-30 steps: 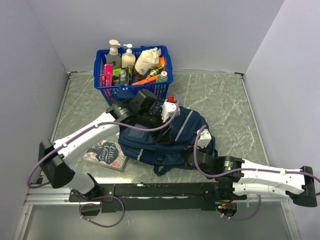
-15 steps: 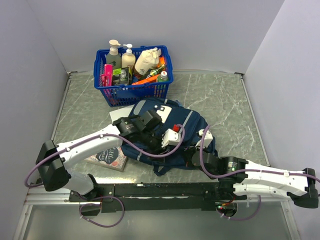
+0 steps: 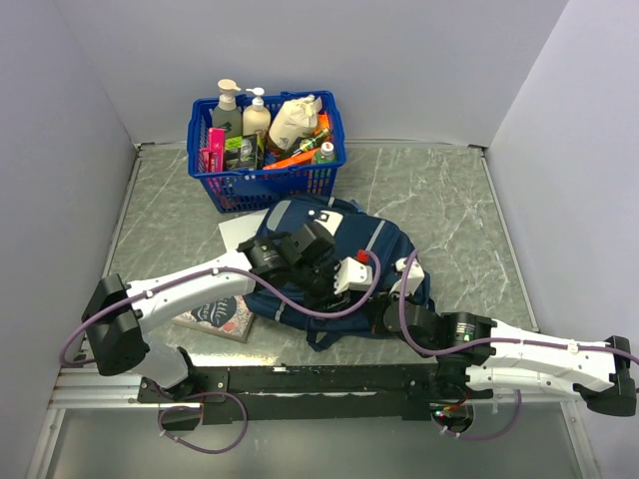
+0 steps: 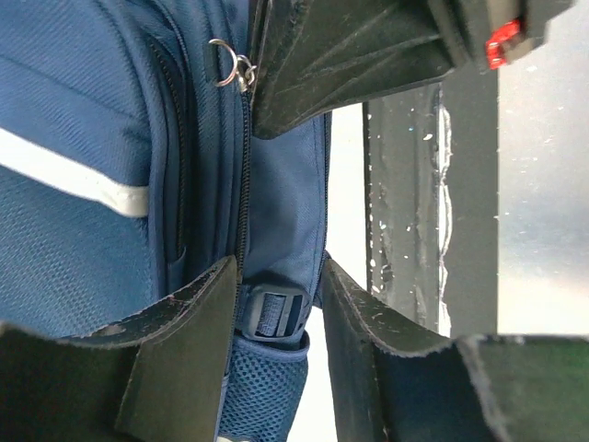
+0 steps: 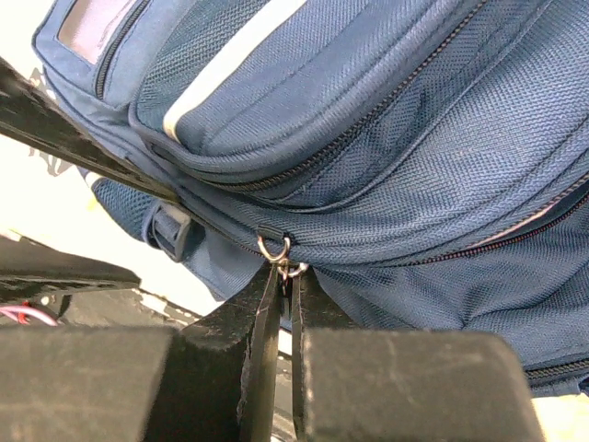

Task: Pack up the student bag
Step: Zip the student bag at the center of the board.

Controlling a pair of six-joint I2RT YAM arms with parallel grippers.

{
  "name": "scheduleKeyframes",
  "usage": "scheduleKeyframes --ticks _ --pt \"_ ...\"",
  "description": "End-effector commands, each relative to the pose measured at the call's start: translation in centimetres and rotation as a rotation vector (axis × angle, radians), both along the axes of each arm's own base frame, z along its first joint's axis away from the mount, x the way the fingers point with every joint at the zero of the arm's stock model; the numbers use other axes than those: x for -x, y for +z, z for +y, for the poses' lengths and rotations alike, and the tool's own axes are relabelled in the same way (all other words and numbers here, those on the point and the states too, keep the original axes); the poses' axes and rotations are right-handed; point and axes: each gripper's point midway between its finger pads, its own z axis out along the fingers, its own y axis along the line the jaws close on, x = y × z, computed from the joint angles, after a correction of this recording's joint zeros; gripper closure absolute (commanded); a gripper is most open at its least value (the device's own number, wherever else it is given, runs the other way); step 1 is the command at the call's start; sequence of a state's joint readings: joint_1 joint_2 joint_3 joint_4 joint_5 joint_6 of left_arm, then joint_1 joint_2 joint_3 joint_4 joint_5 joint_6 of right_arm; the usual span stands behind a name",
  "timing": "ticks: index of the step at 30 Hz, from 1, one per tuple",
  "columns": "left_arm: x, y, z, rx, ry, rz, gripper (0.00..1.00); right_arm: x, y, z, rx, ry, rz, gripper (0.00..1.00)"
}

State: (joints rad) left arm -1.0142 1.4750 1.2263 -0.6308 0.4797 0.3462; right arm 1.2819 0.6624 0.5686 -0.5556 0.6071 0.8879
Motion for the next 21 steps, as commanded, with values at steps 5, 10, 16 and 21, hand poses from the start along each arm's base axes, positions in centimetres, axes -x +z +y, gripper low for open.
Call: scheduleKeyframes --ticks 5,10,16,21 --pt "-2.4 -1.2 -1.9 0.007 0.048 -0.113 0.54 -0.4 4.7 2.1 -0.131 0.045 -0.066 1.00" --pt "-6.1 -2.4 -1.6 -0.036 0.210 -0.266 0.80 -0.2 5.6 2.6 -0.167 0.076 -0.080 1.00" --pt "-7.2 -2.4 -0.9 -0.060 0.275 -0.339 0.99 -0.1 6.5 2.7 -0.174 0.090 -0.092 1.00" --pt "-6.7 -1.1 -0.4 -0.048 0.254 -0.354 0.99 -0.1 5.8 1.6 -0.134 0.064 -0.065 1.00"
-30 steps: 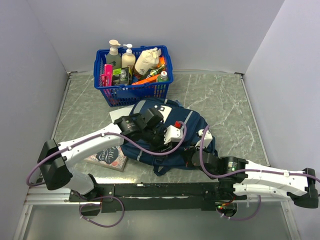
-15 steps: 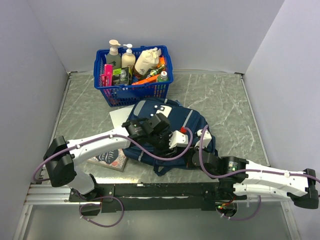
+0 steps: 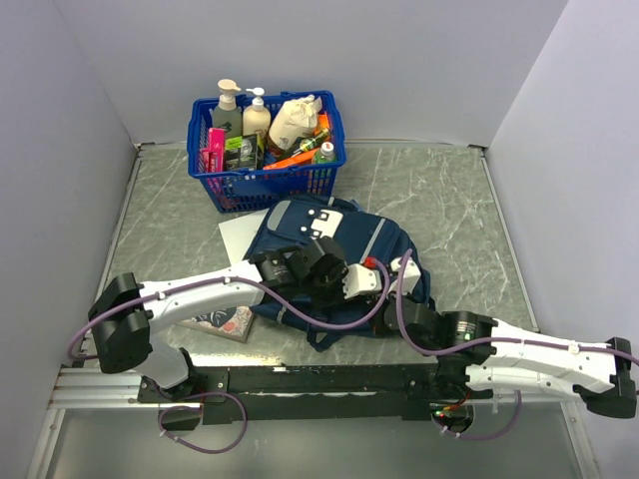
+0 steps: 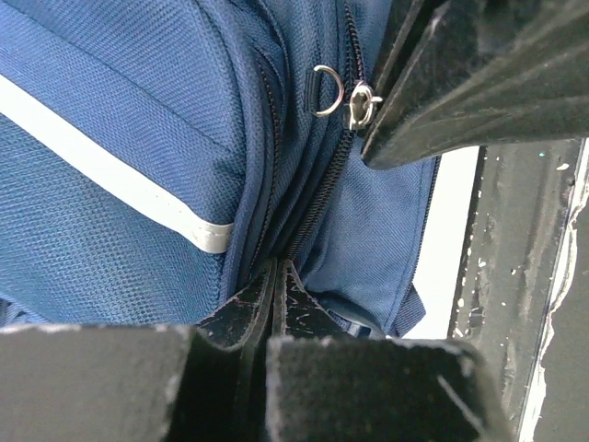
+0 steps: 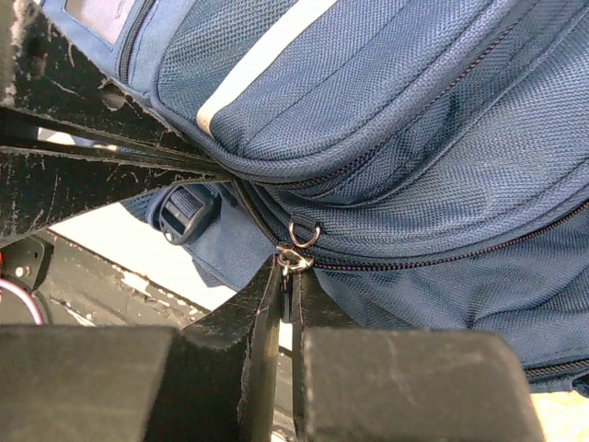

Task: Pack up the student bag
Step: Zip the student bag at the center of the board.

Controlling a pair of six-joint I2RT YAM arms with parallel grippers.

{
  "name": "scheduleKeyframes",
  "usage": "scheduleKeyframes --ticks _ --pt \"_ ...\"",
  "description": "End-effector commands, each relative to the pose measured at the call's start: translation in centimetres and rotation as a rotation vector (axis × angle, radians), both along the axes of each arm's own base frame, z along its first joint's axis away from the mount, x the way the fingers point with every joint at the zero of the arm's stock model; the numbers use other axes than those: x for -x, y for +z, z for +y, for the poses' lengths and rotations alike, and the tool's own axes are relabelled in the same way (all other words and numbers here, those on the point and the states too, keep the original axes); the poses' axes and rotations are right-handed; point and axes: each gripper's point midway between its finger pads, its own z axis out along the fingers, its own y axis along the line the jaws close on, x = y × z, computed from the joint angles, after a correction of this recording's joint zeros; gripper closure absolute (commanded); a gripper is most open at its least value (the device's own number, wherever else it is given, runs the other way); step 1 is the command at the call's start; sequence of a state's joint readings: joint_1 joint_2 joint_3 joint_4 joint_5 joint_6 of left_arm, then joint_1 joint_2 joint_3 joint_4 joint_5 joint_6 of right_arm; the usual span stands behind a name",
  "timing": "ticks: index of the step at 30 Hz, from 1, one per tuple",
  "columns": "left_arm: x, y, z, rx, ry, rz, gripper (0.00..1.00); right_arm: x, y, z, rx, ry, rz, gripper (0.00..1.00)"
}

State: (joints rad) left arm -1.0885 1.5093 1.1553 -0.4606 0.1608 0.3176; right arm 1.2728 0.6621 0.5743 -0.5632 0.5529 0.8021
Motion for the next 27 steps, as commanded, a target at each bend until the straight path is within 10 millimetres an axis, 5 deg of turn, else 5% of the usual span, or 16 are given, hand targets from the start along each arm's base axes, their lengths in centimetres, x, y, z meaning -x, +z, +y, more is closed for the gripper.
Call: scheduleKeyframes --ticks 1,11,18,24,27 --pt "-3.0 1.8 0.7 0.013 0.074 -0.127 0.99 -0.6 5.8 1.2 -0.182 -0.021 -0.044 1.00" --pt "-1.1 1.6 3.9 -0.022 0.018 -0.078 0.99 -0.5 4.0 -3.2 -0.116 -0.114 0.013 1.00" --pt "-1.7 1.5 5.0 -0.006 0.051 -0.043 0.99 0.2 3.6 -2.4 -0.131 -0.065 0.038 1.00" --pt "0.5 3.0 3.1 0.076 -0.038 0.068 0.50 0.0 3.5 -0.4 -0.128 -0.028 0.053 1.00" --pt "1.4 2.6 2.4 0.086 -0.072 0.116 0.47 -0.1 3.9 0.0 -0.131 -0.015 0.040 1.00"
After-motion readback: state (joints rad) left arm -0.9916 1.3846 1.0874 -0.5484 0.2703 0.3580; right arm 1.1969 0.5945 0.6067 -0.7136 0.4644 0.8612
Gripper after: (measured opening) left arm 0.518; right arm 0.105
